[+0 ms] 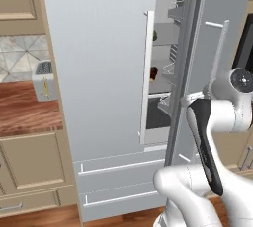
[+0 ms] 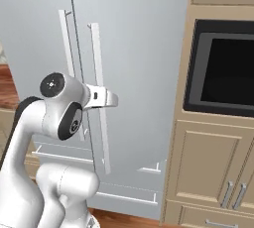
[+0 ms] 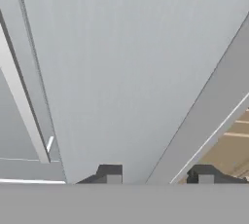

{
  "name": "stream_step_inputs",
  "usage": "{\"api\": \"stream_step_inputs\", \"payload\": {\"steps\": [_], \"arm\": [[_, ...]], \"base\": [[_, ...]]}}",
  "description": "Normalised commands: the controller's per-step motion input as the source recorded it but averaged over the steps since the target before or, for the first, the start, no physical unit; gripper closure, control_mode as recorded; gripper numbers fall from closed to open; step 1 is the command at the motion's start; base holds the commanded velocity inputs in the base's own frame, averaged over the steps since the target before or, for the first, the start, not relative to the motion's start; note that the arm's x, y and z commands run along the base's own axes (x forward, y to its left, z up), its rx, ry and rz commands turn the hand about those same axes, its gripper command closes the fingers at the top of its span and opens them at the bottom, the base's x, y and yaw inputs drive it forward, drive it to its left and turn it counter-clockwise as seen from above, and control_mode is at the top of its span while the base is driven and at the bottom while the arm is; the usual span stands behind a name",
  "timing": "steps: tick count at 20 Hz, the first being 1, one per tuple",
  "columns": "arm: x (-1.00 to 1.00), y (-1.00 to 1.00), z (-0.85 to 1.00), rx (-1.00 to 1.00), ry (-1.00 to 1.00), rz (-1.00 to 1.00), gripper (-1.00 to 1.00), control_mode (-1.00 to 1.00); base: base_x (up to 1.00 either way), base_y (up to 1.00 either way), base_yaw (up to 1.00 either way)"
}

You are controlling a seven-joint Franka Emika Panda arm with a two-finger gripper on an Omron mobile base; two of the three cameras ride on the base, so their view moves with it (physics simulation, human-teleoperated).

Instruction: Gather the lemon wedge and cucumber from the fridge and place them on a tray on the dining counter. Then gather the fish and steak from the fridge and place them on the other tray.

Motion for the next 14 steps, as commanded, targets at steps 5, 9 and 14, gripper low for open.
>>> {"api": "stream_step_inputs", "payload": {"steps": [5, 9, 14], "arm": [[-0.88, -0.14, 0.37, -0.06, 0.00, -0.07, 1.00, -1.00], [-0.67, 0.00, 0.67, -0.09, 0.01, -0.07, 1.00, -1.00], [-0.78, 0.26, 0.95, -0.11, 0.03, -0.05, 1.00, -1.00]], "base": [[0.00, 0.00, 0.00], [0.00, 0.00, 0.00], [0.00, 0.00, 0.00]]}}
